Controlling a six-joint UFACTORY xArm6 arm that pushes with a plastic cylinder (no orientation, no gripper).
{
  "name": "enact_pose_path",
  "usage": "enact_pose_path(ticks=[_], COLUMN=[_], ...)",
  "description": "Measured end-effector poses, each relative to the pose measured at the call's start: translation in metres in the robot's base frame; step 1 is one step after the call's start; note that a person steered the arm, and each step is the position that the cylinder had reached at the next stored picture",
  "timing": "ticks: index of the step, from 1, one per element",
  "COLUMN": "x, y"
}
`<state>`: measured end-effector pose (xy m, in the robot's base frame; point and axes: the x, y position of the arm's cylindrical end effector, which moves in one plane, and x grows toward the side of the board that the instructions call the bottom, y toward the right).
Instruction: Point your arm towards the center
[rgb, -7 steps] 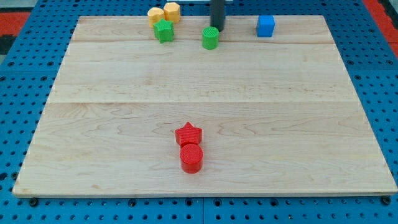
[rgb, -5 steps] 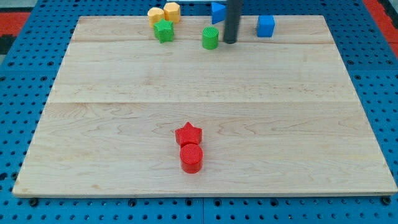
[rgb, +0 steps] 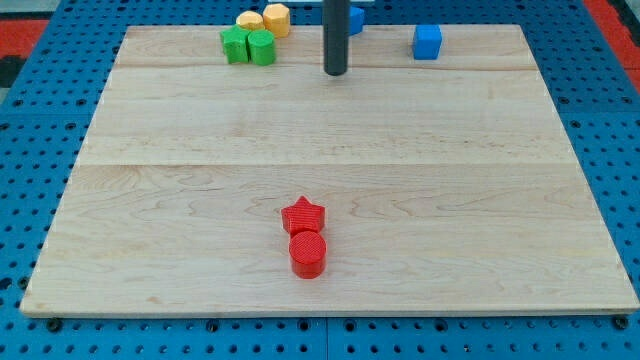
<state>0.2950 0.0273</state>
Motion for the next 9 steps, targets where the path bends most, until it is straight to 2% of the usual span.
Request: enact_pose_path(ticks=[1,3,4,5,6,8,9], x=[0.029,0.039,0.057,0.094,0.110,0.111,0.127], y=[0.015,0.026,0.037,0.049,0.051,0.051,0.065])
